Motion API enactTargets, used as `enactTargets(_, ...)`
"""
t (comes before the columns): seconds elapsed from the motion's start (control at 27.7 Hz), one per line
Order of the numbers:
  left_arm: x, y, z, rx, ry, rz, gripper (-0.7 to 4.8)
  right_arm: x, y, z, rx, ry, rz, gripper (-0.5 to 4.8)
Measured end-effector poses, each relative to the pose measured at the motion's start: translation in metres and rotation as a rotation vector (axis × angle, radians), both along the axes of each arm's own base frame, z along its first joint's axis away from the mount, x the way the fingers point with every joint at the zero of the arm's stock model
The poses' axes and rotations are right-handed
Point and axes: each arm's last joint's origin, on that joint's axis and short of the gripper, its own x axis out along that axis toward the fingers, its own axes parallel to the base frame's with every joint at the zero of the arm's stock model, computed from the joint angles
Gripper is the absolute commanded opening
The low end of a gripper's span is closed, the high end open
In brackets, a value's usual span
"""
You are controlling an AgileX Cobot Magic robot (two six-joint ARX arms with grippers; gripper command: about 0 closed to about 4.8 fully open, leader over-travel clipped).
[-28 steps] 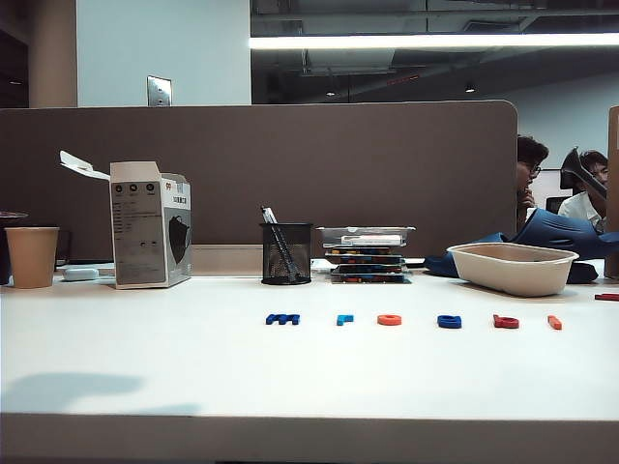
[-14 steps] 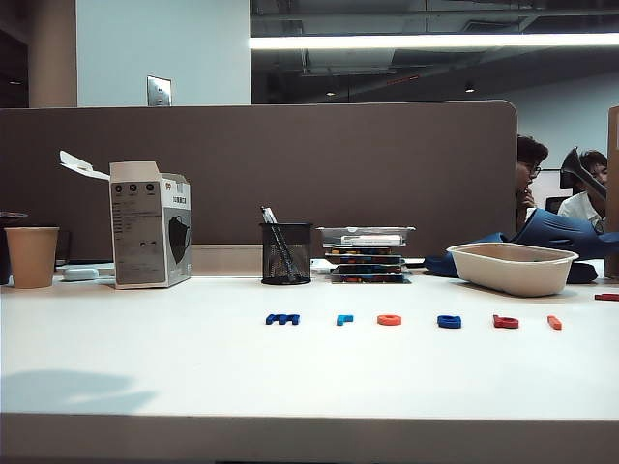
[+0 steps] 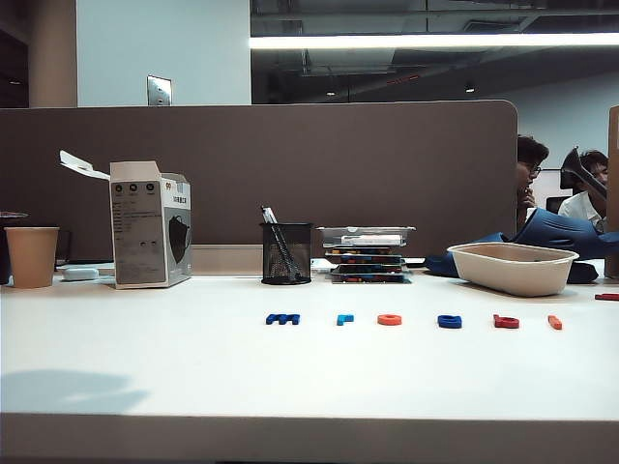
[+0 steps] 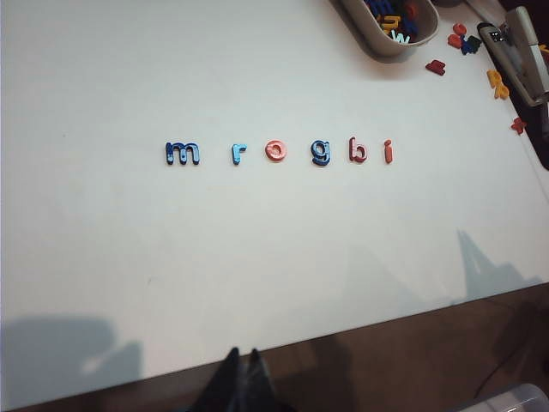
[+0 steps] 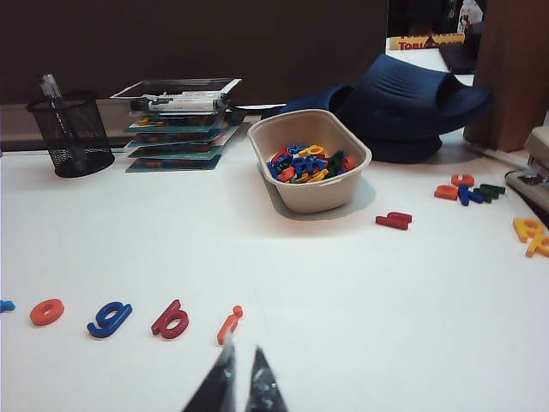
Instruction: Select the appropriate letters from the row of letter magnets placed on the table to arrange into the word "big".
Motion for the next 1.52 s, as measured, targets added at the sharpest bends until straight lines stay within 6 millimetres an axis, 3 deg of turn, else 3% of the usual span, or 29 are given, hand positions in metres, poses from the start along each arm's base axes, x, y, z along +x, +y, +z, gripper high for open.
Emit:
enactTargets(0.25, 0.0, 0.0, 0.0, 0.0, 0.0, 0.001, -0.05, -0.014, -0.002, 0.05, 0.005, -0.052, -0.083, 0.08)
enactTargets(0.36, 0.0, 0.0, 0.0, 0.0, -0.001, 0.001, -0.05, -0.011, -0.002, 0.074, 0.007, 0.123, -0.092, 0.08)
enactTargets(0.47, 0.0, 0.0, 0.0, 0.001, -0.001, 0.002, -0.05, 0.0, -0.002, 0.104, 0.059, 0.25, -0.098, 0.08)
enactTargets(0.65, 0.0, 0.0, 0.0, 0.001, -0.001, 0.002, -0.05, 0.031, 0.0, 0.136, 0.135, 0.361, -0.04, 0.08)
enactTargets(0.9, 0.0, 0.0, 0.0, 0.0, -0.002, 0.002, -0.05, 0.091, 0.03, 0.163, 0.197, 0.575, 0.132, 0.08)
enactTargets(1.05, 0.0, 0.0, 0.0, 0.001, -0.001, 0.002, -0.05, 0.119, 0.053, 0.157, 0.15, 0.703, 0.156, 0.16)
enactTargets(1.16, 0.0, 0.0, 0.0, 0.001, -0.002, 0.002, -0.05, 0.142, 0.073, 0.151, 0.125, 0.774, 0.133, 0.81)
enactTargets(1.23, 0.0, 0.0, 0.0, 0.0, -0.002, 0.002, -0.05, 0.155, 0.081, 0.143, 0.133, 0.821, 0.121, 0.9)
enactTargets(1.37, 0.0, 0.0, 0.0, 0.001, -0.002, 0.002, -0.05, 0.189, 0.096, 0.105, 0.126, 0.976, 0.054, 1.09)
enactTargets(1.44, 0.0, 0.0, 0.0, 0.001, -0.002, 0.002, -0.05, 0.195, 0.099, 0.092, 0.114, 1.025, 0.044, 1.11)
enactTargets(1.52, 0.0, 0.0, 0.0, 0.001, -0.002, 0.002, -0.05, 0.201, 0.1, 0.081, 0.106, 1.057, 0.032, 1.51)
